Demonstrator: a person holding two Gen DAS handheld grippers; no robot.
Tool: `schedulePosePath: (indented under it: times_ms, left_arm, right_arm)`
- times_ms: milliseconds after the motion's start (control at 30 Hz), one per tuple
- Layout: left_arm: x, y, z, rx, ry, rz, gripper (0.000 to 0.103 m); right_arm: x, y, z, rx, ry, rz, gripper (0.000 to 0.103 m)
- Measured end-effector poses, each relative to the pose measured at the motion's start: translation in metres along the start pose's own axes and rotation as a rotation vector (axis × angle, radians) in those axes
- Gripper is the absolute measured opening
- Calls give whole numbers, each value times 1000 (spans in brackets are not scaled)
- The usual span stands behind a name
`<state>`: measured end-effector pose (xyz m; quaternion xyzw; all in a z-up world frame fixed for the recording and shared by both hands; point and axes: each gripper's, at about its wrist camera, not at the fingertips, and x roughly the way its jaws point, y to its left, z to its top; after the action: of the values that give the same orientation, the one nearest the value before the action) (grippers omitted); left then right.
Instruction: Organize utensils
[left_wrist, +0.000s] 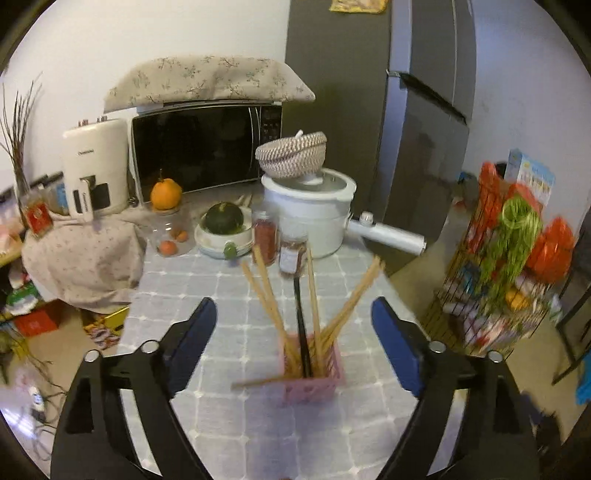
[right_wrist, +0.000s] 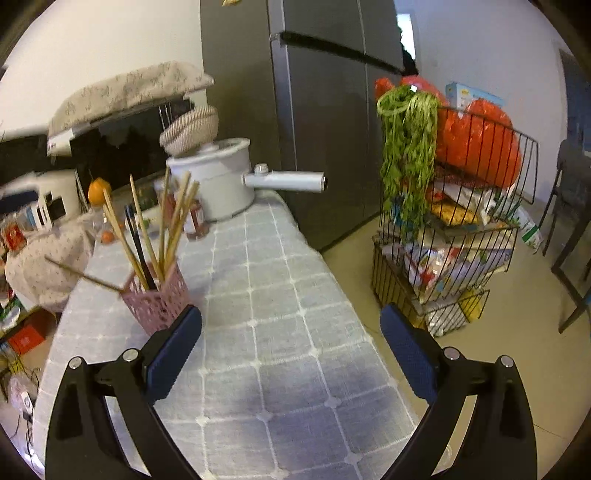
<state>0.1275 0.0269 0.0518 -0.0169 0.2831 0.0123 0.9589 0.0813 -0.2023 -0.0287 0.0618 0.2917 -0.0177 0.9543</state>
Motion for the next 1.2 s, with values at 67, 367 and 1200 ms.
schedulePosePath:
  times_ms: [67, 367, 1200]
  left_arm:
    - [-7, -3, -9, 14, -5, 29, 94]
    - [-47, -6, -42, 13, -112, 174, 96]
    - [-62, -5, -67, -2, -67, 117, 96]
  right_arm:
    - [-4, -1, 5, 23, -18, 7, 96]
    - [-32, -1, 18, 61, -108, -21, 97]
    - [-53, 20, 23, -3, -156, -65, 97]
